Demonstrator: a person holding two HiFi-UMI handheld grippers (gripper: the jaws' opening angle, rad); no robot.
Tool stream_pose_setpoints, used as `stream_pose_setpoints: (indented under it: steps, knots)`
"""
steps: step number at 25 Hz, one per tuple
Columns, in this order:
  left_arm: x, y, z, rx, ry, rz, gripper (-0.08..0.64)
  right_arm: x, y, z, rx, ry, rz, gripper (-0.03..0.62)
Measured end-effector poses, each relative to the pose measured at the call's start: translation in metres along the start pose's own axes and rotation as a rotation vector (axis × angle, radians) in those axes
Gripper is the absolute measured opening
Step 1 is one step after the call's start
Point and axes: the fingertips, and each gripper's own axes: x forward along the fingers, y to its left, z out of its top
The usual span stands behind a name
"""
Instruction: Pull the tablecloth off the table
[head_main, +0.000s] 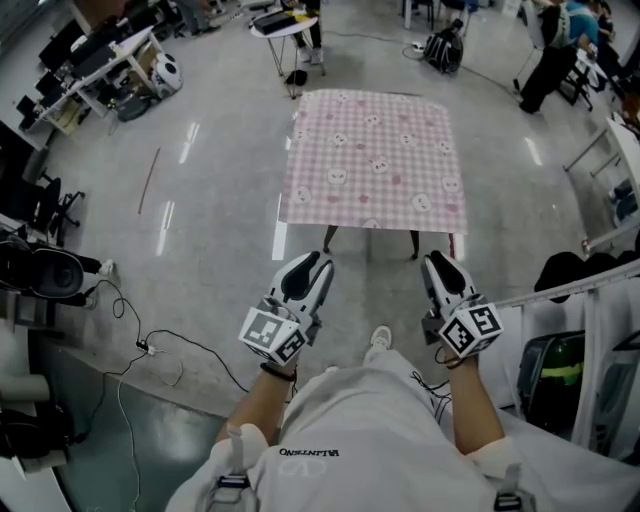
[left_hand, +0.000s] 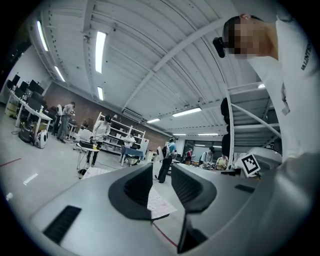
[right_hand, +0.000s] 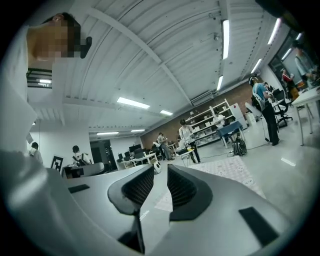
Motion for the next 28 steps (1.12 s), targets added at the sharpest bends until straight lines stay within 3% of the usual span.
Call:
stream_pose_setpoints:
  steps: [10,19,28]
  knots:
    - [0.075,0.003,-0.018,-0.033,0.014,0.038,0.114,0.046,-0.068,0.006,0.083,0.006,0.087,0.095]
    - [0.112,0.0,-0.045,-0.073,0.058,0.049,0.114,0.058,-0.097,-0.007,0.131,0.059,0.115,0.095]
    - [0.138,0.027,-0.078,-0.275,0.079,-0.001,0.114,0.079,-0.104,-0.035,0.216,0.097,0.117,0.1]
